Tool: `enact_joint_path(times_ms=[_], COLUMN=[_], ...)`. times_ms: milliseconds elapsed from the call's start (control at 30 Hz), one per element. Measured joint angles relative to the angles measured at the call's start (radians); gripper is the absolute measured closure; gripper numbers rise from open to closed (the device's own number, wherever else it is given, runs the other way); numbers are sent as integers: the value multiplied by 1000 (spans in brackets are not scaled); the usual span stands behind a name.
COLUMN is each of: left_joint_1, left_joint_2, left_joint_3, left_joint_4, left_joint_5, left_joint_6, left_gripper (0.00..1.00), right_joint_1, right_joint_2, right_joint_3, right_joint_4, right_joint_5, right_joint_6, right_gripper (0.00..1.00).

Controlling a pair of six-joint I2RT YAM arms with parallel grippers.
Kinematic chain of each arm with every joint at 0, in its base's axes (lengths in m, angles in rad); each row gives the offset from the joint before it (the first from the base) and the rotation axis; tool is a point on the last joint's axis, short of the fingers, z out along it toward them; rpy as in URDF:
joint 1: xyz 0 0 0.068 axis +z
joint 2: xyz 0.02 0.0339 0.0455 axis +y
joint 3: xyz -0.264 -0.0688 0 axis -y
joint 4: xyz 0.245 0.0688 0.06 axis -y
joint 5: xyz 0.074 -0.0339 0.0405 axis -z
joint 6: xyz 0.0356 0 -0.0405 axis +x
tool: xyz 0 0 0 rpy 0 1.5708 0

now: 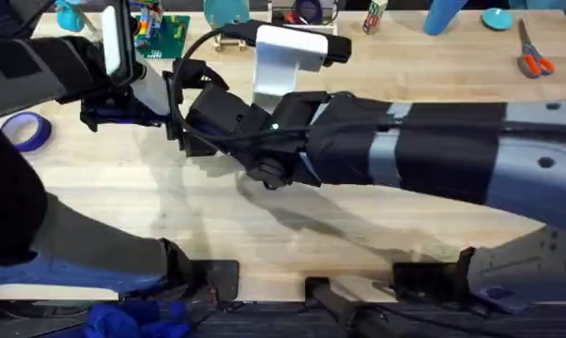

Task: Unzip the bag, pick up the pens from the table one at a time and place them inside, then zip the bag closed.

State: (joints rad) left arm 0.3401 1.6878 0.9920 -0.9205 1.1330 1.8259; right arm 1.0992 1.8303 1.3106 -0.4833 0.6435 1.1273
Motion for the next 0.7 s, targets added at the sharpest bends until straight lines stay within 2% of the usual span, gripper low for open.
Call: enact_joint_path(times_ms=[367,600,700], left_joint_1=[0,0,0], left_joint_2=[0,0,0], left_joint_3=[0,0,0], left_joint_4=[1,1,1], left_joint_5=[1,1,0], left_joint_6=[0,0,0], left_gripper=[8,8,8], right_joint_1=[-11,-11,-11], right_joint_2=[18,20,20], right_joint_3=[0,0,0], right_joint_4=[13,12,12], right_joint_5=[15,19,19], right_joint_6=[2,3,3], right_gripper=[10,128,236])
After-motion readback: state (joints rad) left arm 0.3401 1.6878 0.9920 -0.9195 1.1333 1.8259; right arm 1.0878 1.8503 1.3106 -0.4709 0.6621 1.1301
